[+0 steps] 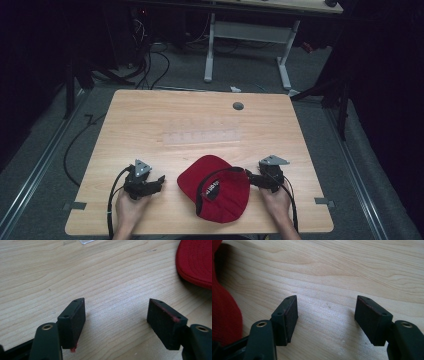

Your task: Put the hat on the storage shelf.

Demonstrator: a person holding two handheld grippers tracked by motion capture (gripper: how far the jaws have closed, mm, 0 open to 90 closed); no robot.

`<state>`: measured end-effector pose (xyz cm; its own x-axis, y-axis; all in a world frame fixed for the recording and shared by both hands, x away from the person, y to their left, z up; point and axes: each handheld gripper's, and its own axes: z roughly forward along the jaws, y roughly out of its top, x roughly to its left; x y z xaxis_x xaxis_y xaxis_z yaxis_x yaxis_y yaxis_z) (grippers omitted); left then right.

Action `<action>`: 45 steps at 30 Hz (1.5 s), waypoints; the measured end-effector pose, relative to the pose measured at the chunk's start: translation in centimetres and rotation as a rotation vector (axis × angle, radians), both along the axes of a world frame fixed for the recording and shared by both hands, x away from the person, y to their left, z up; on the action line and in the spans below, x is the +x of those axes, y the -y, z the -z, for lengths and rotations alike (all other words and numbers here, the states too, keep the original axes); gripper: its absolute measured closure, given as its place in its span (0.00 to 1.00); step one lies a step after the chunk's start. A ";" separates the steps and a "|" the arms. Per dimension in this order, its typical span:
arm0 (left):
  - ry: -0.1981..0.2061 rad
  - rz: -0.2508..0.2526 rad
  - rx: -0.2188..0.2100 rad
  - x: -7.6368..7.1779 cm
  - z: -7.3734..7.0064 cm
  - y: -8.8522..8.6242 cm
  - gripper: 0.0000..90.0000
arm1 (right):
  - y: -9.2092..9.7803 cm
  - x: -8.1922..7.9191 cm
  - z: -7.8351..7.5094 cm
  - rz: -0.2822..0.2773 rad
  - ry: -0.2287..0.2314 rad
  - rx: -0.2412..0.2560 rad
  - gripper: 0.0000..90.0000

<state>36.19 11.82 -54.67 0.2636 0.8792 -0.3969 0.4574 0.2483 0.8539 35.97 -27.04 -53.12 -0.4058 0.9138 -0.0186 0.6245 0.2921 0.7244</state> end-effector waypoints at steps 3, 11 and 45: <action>-0.001 0.005 0.002 0.0 0.0 0.0 0.34 | 0.0 0.0 0.0 0.000 0.000 0.000 0.39; 0.000 0.005 0.002 0.0 0.0 0.0 0.33 | 0.0 0.0 0.0 0.000 0.000 0.000 0.39; -0.004 0.010 0.004 -0.1 0.0 0.2 0.30 | 1.2 -1.9 -1.7 0.025 0.041 0.117 0.49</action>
<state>36.14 11.66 -54.71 0.2711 0.8782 -0.3941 0.4638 0.2396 0.8529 34.09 -28.23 -51.38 -0.3835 0.9207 0.0727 0.5998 0.1884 0.7777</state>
